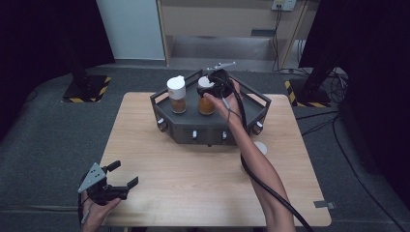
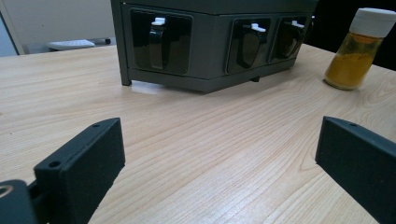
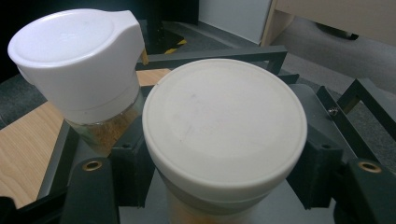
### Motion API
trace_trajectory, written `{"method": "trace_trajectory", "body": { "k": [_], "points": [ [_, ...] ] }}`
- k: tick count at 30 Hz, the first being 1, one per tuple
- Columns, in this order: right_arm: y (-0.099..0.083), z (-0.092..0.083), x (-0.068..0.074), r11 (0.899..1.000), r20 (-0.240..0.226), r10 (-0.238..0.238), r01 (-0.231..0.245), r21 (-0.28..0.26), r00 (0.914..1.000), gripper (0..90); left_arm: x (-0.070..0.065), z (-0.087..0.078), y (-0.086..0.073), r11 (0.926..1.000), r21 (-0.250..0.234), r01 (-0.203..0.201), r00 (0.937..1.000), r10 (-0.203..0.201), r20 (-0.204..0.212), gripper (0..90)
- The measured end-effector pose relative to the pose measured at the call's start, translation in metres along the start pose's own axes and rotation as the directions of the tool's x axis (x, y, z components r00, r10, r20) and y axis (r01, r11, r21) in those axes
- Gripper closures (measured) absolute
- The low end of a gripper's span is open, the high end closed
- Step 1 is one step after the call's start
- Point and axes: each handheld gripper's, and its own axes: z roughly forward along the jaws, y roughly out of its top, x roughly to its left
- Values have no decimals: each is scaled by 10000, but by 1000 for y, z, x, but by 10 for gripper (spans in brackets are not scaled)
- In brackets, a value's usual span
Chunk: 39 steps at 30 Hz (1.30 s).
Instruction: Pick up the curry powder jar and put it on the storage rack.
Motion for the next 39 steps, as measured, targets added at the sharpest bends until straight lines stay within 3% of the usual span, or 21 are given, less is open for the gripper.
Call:
{"method": "trace_trajectory", "body": {
  "k": [13,18,22,39],
  "points": [
    [-5,0,-4,9998,-112,125,-126,-131,9999,327,0,0,0,10000,10,-31,10000,31,19,4],
    [-11,-4,-12,9965,-360,530,-552,-635,9979,156,0,0,0,10000,-13,-12,10000,12,-4,4],
    [-9,-14,-15,9935,-429,620,-657,-924,9972,88,0,0,0,10000,3,-36,10000,36,12,4],
    [-8,-84,-14,9848,-700,-192,68,-1736,9974,82,0,1,1,10000,33,-38,10000,37,54,4]
  ]
}}
